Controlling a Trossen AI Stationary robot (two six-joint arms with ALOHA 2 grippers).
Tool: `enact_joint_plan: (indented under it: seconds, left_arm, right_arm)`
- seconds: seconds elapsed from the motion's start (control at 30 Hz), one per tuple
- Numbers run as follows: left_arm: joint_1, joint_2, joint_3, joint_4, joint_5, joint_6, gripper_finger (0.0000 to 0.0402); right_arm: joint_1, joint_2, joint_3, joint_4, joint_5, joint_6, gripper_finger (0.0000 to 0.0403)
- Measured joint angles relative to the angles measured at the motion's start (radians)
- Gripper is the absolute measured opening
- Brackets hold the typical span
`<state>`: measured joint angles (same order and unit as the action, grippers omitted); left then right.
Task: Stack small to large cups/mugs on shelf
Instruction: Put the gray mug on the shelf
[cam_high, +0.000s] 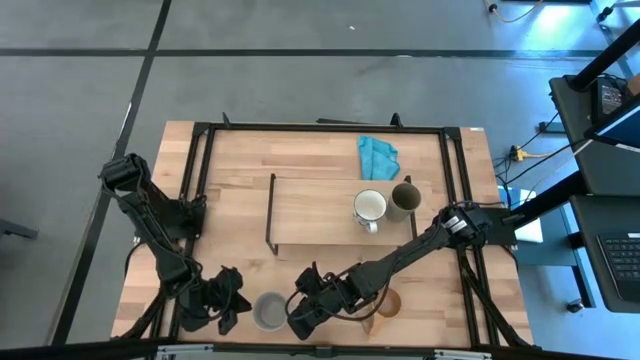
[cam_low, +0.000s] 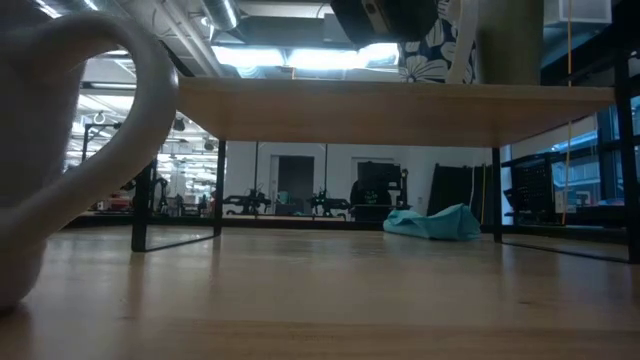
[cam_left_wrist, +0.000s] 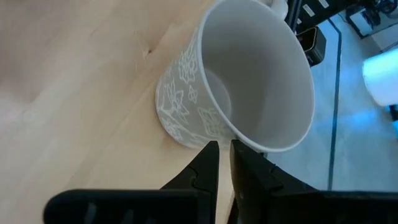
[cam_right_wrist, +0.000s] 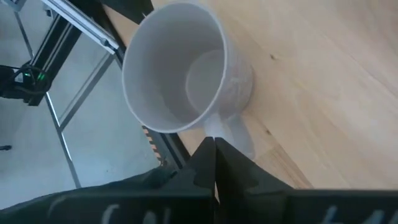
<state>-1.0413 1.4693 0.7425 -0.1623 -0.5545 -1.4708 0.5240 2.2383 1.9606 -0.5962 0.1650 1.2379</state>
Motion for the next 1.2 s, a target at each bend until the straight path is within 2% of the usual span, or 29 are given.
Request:
enact_joint_plan:
  seconds: [0.13,0.53,0.77,1.0,1.2]
  left_arm:
    - [0.026,0.000,0.000,0.000,0.002,0.049,0.0036]
    - [0.195,0.000,0.000,0.003,0.139,0.255,0.0036]
    - [0.287,0.000,0.000,0.088,0.201,0.382,0.0036]
    - [0.343,0.000,0.000,0.134,0.249,0.460,0.0036]
    - [0.350,-0.005,0.000,0.082,0.267,0.494,0.0036]
  right_arm:
    - [0.000,0.000,0.000,0.000,0.009,0.000,0.0005]
    - [0.000,0.000,0.000,-0.009,0.011,0.014,0.0006]
    - [0.000,0.000,0.000,-0.008,0.011,0.014,0.0006]
    - [0.000,0.000,0.000,-0.008,0.011,0.012,0.0006]
    - [0.000,0.000,0.000,-0.009,0.011,0.014,0.0006]
